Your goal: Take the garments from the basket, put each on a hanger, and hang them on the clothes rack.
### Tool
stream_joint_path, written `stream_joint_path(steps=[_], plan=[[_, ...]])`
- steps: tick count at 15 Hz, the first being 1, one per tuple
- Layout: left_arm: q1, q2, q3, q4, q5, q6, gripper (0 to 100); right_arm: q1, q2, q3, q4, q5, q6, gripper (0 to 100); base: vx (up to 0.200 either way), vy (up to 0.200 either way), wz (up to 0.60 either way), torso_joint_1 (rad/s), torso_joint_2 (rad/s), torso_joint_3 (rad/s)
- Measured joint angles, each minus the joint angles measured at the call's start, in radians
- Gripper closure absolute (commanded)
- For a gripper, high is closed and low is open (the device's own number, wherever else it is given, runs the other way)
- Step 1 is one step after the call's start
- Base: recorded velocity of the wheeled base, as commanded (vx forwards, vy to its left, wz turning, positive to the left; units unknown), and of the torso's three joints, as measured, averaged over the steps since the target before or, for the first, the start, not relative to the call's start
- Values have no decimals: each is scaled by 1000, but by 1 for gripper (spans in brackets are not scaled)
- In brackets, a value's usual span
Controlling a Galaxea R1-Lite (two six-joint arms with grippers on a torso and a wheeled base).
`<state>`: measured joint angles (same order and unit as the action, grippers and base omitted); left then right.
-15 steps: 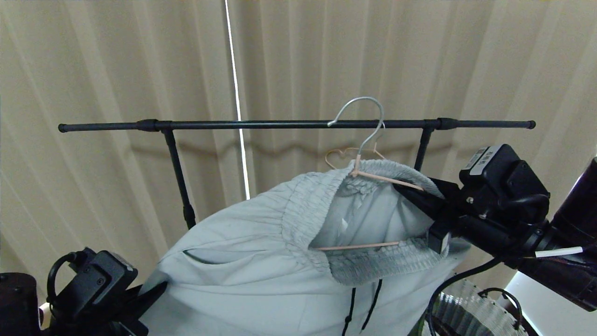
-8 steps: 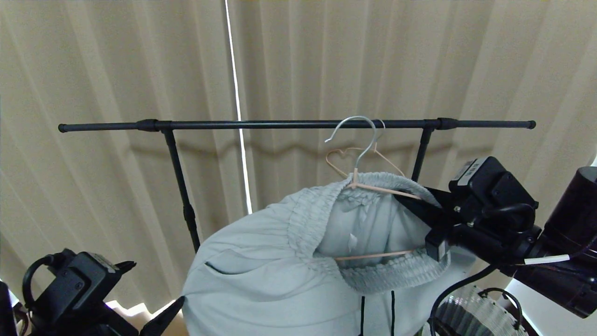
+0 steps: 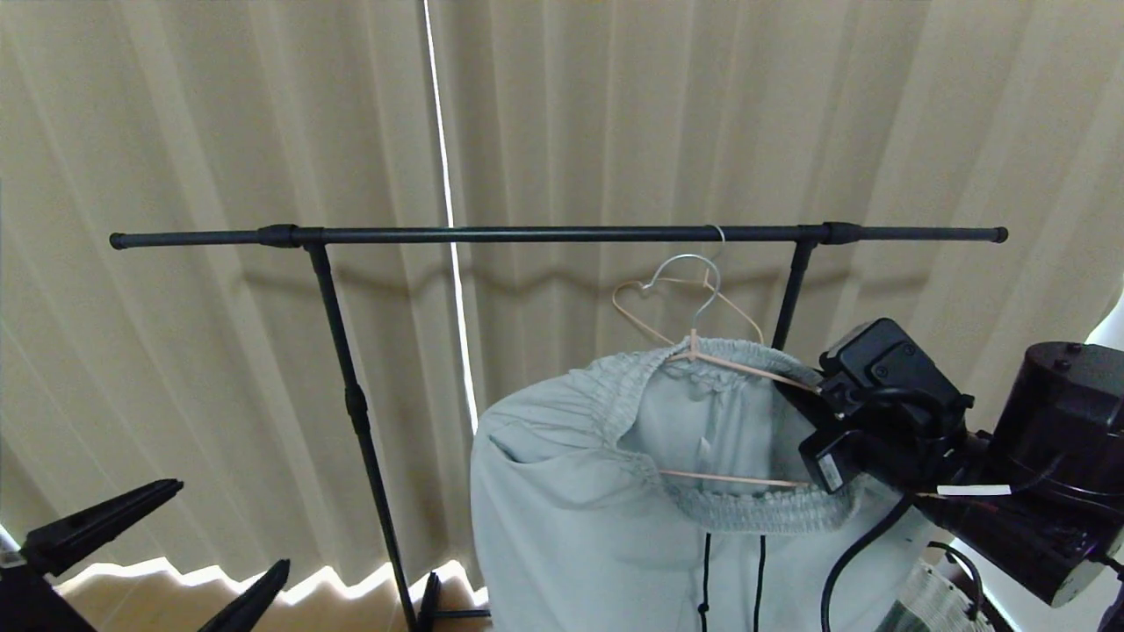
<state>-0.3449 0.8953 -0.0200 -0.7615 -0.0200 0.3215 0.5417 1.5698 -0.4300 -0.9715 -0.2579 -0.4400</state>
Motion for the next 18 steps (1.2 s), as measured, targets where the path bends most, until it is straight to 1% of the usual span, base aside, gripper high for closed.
stream_joint_path(steps=[3, 8, 10, 18], plan=[[51, -90, 2, 4, -4, -16, 0, 0, 3, 4, -1, -23, 0, 100, 0, 0, 0, 0, 0, 0], [63, -161, -17, 120, -3, -19, 0, 1, 4, 6, -4, -26, 0, 100, 0, 0, 0, 0, 0, 0], [64, -175, -21, 135, -3, -18, 0, 1, 5, 1, -4, -26, 0, 100, 200, 0, 0, -2, 5, 0], [63, -190, -13, 136, -6, -19, 0, 3, 9, -4, -3, -25, 0, 100, 200, 0, 0, 3, 2, 7]])
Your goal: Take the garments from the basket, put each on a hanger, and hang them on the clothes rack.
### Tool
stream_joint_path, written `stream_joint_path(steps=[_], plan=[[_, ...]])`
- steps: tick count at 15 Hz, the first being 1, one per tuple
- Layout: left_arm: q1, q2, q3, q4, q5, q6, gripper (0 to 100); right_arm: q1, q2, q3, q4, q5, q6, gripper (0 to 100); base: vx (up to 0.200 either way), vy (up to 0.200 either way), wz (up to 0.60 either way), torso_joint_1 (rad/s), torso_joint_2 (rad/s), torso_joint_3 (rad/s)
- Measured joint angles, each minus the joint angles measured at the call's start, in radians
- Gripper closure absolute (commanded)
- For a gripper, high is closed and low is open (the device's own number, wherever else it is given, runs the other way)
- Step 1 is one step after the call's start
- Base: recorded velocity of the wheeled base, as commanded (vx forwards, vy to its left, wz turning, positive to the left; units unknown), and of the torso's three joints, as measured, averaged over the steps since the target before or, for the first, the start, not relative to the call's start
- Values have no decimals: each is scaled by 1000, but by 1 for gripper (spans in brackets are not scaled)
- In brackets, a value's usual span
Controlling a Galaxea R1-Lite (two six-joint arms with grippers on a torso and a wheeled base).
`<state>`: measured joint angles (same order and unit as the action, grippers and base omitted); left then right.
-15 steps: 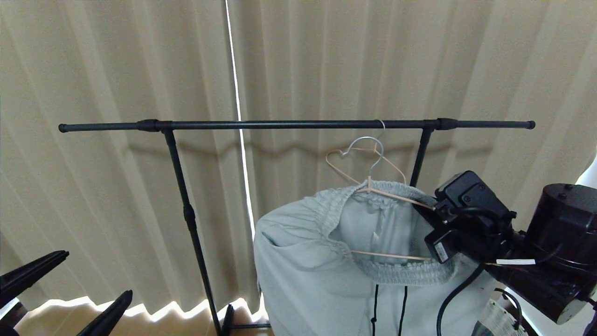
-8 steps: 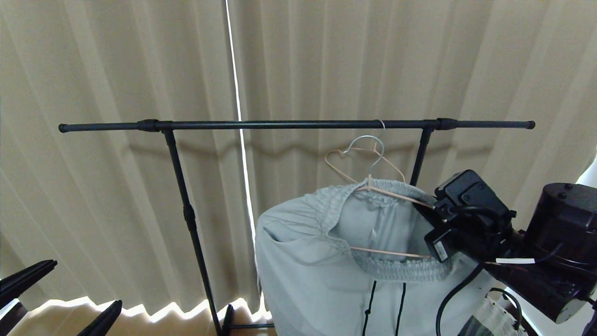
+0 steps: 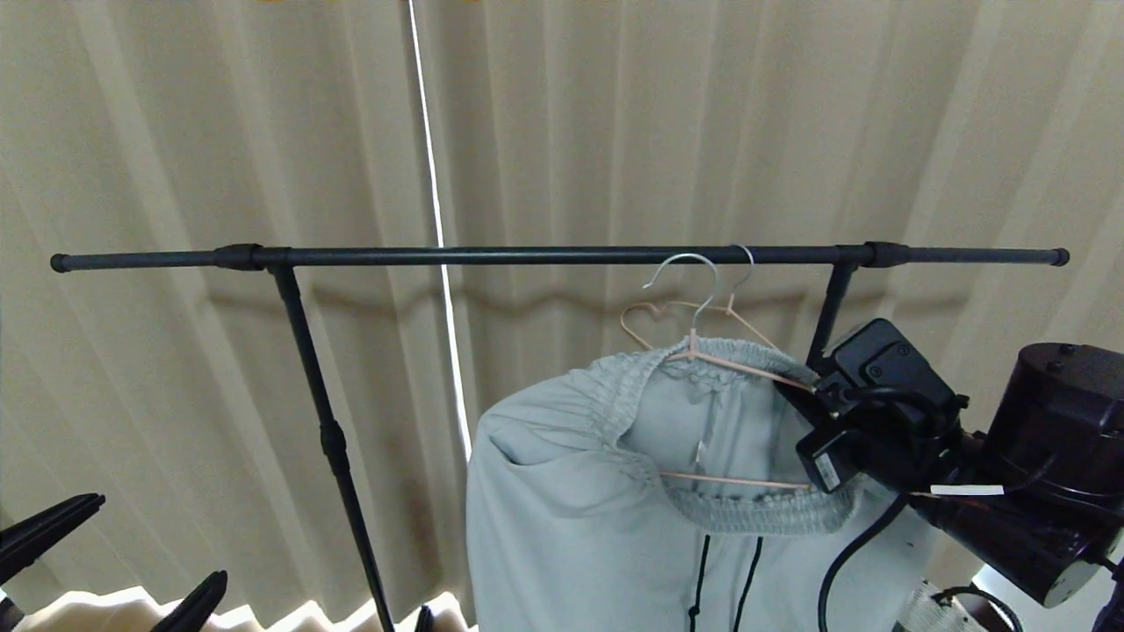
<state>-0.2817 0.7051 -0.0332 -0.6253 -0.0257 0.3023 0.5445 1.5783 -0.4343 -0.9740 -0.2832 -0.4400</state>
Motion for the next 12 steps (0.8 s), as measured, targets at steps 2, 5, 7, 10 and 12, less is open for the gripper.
stream_joint_path(steps=[2, 5, 7, 10, 12], plan=[[0, 0, -4, 0, 0, 1, 0, 0, -1, 0, 0, 0, 0, 100, 200, 0, 0, 5, 12, 7], [-1, -13, 8, 0, 0, 3, 0, 0, 0, -1, 0, -1, 0, 100, 0, 0, 0, 0, 0, 0], [-2, -33, 20, 2, 0, 5, 0, 0, 7, -10, 11, -23, 0, 100, 0, 0, 0, 0, 0, 0], [0, -71, 21, 61, 8, 5, 0, 0, 27, -59, 76, -98, 0, 100, 0, 0, 0, 0, 0, 0], [2, -103, 13, 129, 18, 5, 0, -1, 34, -104, 145, -100, 1, 100, 0, 0, 0, 0, 0, 0]])
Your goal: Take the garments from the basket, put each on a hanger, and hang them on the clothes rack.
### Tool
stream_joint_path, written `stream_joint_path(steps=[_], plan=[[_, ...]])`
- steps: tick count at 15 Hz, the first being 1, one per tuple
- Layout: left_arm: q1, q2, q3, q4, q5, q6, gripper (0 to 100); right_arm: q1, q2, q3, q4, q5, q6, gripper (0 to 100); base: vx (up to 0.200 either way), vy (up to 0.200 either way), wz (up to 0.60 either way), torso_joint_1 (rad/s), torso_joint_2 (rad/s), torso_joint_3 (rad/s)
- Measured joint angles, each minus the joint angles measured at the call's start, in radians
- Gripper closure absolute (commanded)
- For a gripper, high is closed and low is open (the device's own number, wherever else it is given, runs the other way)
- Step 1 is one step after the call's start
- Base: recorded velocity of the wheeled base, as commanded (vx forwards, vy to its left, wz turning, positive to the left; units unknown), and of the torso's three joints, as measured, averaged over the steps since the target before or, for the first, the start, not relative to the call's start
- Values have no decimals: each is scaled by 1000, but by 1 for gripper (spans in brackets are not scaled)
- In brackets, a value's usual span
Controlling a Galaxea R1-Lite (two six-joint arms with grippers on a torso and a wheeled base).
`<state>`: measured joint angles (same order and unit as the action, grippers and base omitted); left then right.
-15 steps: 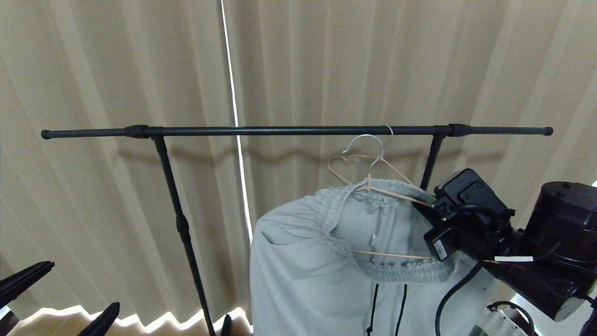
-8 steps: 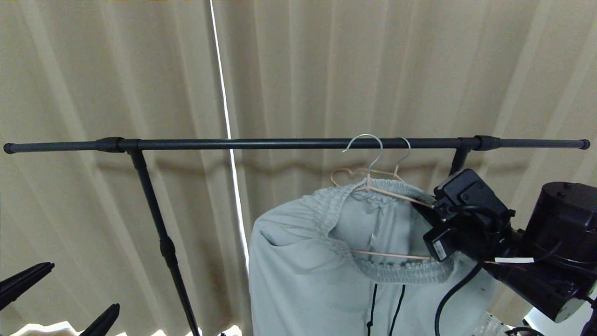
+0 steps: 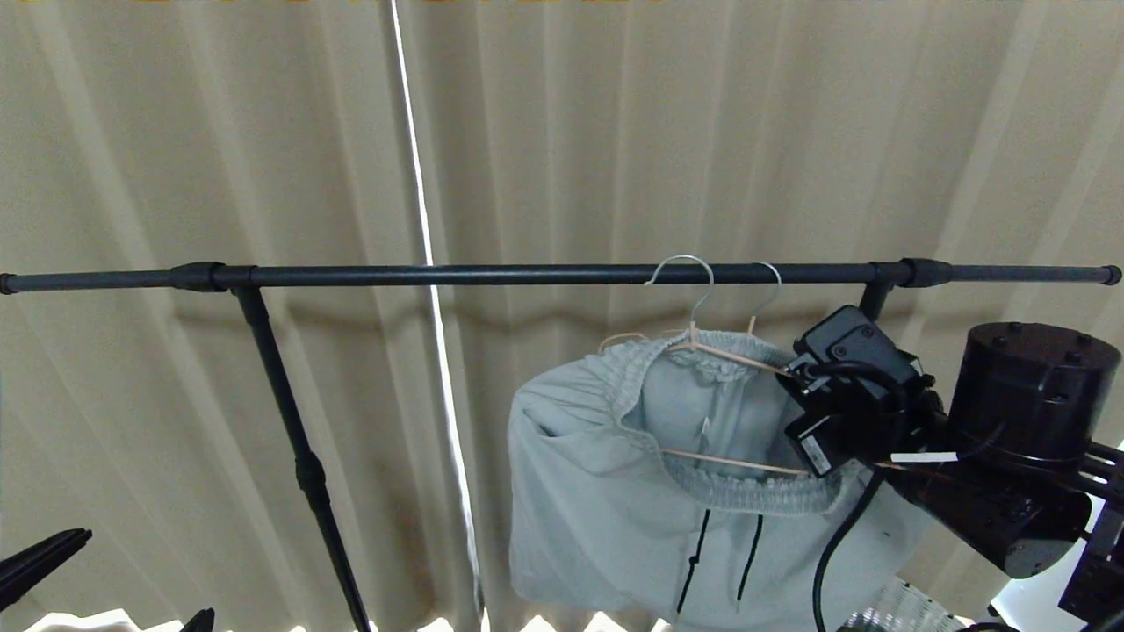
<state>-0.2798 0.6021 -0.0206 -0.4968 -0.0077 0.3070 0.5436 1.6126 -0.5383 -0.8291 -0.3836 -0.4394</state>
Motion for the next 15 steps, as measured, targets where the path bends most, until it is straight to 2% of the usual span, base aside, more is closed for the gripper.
stream_joint_path(steps=[3, 7, 10, 15], plan=[[1, -94, -25, 125, 41, 0, 0, 1, 36, -141, 125, 0, 5, 100, 0, 0, 0, 0, 0, 0], [1, -237, -80, 338, 48, 0, 0, 0, 119, -304, 253, -15, 36, 100, 0, 0, 0, 0, 0, 0], [-3, -288, -117, 367, 48, 0, 0, 0, 145, -335, 284, -51, 44, 100, 0, 0, 0, 0, 0, 0], [-7, -310, -112, 370, 46, 0, 0, -1, 183, -350, 292, -83, 44, 100, 0, 0, 0, 0, 0, 0]])
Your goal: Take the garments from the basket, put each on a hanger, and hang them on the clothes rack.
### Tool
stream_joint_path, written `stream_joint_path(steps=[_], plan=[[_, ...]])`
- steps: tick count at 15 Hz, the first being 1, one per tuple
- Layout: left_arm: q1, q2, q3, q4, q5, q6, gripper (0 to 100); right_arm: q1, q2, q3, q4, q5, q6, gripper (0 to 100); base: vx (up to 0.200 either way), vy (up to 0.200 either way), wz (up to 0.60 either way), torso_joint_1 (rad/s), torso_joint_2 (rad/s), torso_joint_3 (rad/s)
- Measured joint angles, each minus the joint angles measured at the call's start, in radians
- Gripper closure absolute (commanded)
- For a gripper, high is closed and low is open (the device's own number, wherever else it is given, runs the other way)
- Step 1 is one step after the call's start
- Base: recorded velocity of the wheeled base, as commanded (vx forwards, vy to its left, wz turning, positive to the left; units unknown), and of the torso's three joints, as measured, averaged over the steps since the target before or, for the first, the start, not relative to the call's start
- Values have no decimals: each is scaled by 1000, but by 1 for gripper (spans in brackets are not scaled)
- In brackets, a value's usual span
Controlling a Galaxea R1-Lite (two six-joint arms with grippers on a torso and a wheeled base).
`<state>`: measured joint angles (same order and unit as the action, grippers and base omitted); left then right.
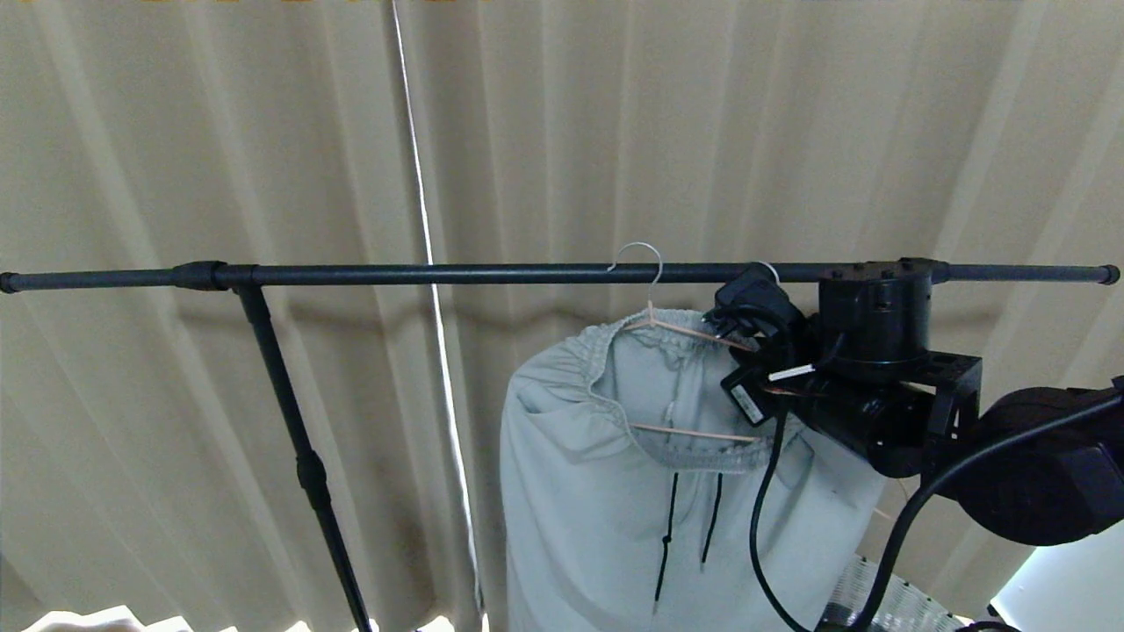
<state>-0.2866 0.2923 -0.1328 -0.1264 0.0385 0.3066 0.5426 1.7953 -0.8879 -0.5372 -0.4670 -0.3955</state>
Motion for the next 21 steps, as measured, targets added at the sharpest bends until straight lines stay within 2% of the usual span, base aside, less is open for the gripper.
stream_joint_path(steps=[6, 12, 21], plan=[[-3, -10, 11, -1, 0, 0, 0, 4, 30, -39, 19, -26, 0, 100, 0, 0, 0, 0, 0, 0], [-4, -11, -2, -3, 1, 1, 0, 5, 34, -66, 20, -180, 0, 100, 0, 0, 0, 0, 0, 0], [-8, -8, -7, -2, 0, 3, 0, 61, 111, -112, 22, -189, -1, 100, 0, 0, 0, 0, 0, 0]])
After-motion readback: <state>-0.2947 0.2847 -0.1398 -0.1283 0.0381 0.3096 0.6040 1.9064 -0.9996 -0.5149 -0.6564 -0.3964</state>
